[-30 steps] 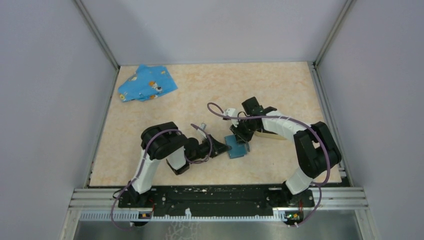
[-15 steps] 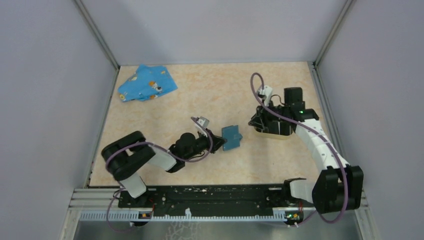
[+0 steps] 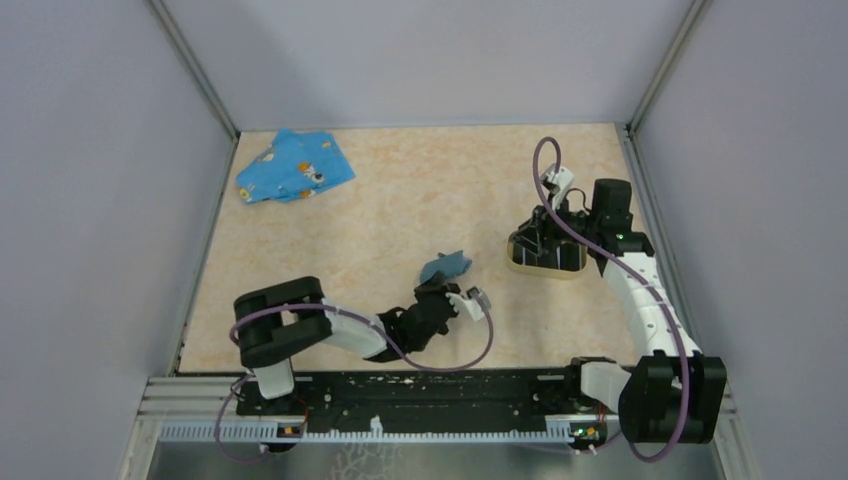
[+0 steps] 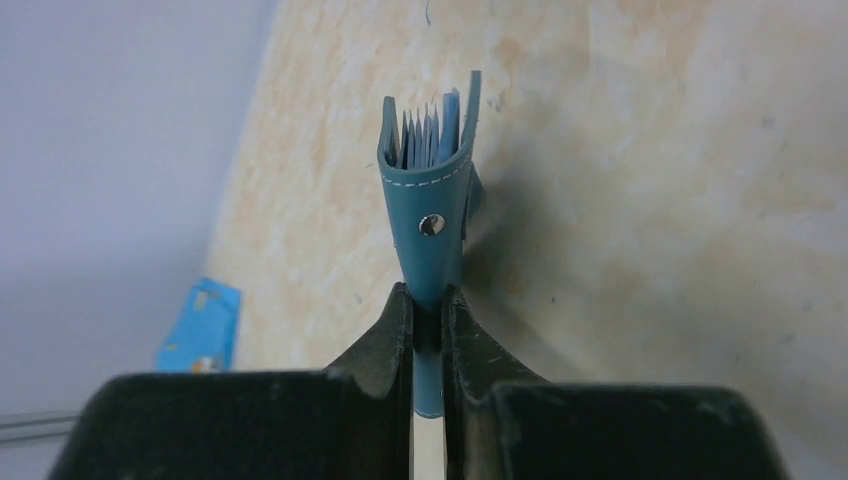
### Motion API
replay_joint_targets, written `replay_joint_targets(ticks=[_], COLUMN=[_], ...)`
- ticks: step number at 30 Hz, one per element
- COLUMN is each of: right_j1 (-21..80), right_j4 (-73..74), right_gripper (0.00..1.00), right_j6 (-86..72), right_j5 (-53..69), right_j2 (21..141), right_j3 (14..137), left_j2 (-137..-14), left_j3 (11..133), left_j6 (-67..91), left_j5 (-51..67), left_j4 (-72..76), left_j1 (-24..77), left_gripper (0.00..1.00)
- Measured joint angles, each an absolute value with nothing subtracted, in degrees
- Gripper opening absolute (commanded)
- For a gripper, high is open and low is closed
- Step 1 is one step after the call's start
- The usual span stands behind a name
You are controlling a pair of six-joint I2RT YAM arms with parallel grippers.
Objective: Put the credit cards into the card holder
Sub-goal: Close the card holder at the center of the board.
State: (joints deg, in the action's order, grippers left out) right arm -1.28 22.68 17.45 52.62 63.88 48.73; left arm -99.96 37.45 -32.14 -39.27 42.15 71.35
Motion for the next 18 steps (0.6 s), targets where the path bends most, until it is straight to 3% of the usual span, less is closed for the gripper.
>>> replay_joint_targets(ticks=[5,10,13,16,18], right_j1=[-1.30,-1.30,-1.30,-1.30,-1.30], right_j4=[22.68,22.68,22.70,22.74,22.76], right_gripper=[0.42,0.42,0.42,0.42,0.42], right_j6=[17.26,17.26,17.26,17.28,17.32], right_j5=[52.62,52.62,52.64,52.80,52.90], right_j2=[65.32,65.60,65.93,66.57,66.96], right_j3=[48.73,48.73,48.73,48.73,48.73], left_j2=[-109.16,-116.18,-116.75,-113.23,-109.49], left_j3=[34.52,33.08,31.68,31.57,32.25], left_j6=[-52.86,-63.88,-64.53,-62.06,-56.84], left_j5=[-46.65,-48.23,-47.42,-46.35,-43.77], left_j4=[55.33,65.80,66.26,63.26,57.17], left_j1=[74.37,77.58,80.82,83.00,83.55], left_gripper=[0.03,0.36,0.74,0.97,0.99])
